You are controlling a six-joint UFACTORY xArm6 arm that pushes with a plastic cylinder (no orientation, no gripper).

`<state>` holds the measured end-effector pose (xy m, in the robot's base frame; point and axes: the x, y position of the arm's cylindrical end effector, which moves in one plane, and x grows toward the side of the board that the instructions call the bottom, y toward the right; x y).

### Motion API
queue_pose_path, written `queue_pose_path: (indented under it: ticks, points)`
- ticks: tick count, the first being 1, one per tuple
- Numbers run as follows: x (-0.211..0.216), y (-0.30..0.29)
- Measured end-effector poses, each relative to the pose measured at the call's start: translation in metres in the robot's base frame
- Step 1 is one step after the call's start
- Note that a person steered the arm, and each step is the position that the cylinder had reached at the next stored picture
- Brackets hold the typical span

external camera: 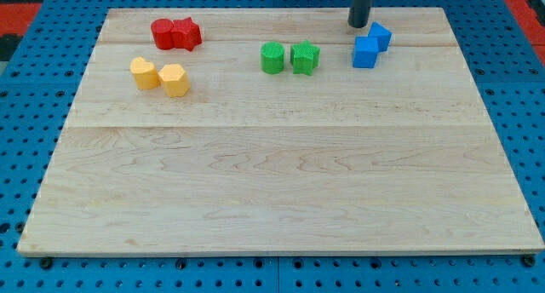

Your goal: Slide the blue triangle to the right slightly down

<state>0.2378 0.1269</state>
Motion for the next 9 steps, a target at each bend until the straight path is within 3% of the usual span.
queue_pose_path:
  ticks: [1,2,5,6,7,8,9]
  points:
    - [0.04,0.011]
    - [0.043,0.058]
    - [-0.01,0.051]
    - [0.02,0.107]
    - [0.03,0.111]
    - [-0.004,0.117]
    - [0.024,0.144]
